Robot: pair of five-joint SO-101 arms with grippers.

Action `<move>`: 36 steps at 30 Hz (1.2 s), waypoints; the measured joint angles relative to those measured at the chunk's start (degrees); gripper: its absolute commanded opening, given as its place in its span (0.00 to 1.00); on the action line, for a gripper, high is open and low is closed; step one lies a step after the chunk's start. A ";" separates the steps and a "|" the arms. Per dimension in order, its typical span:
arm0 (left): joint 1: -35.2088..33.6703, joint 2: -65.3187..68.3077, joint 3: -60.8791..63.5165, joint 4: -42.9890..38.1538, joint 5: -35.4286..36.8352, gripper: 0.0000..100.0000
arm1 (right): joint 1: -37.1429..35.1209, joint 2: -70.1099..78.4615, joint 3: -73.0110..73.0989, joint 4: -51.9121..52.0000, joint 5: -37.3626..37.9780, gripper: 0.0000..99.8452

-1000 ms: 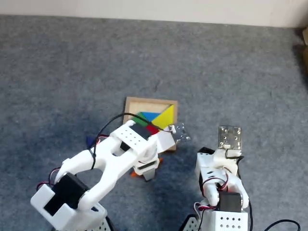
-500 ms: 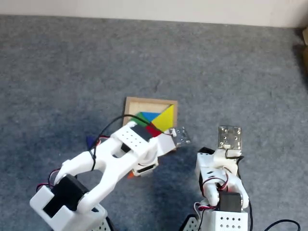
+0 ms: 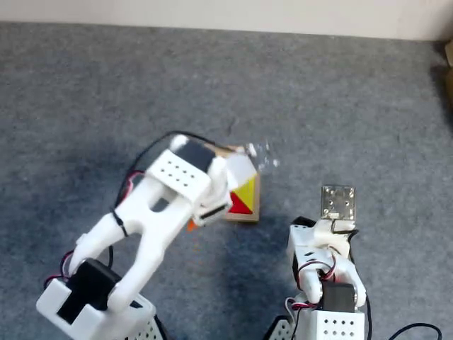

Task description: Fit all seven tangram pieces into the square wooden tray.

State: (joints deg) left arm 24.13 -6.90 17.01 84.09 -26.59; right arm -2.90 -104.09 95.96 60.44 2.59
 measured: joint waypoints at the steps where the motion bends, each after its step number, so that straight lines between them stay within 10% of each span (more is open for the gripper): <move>1: -0.88 0.00 -1.41 0.18 -1.85 0.05 | 0.00 0.00 0.00 0.00 0.00 0.01; 19: -1.41 32.09 -36.92 4.22 -25.49 0.05 | 0.00 0.00 0.00 0.00 0.00 0.01; 36: -4.31 50.64 -59.60 4.92 -27.25 0.15 | 0.00 0.00 0.00 0.00 0.00 0.01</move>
State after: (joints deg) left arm 19.82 43.74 -42.59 89.01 -53.85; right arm -2.90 -104.09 95.96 60.44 2.59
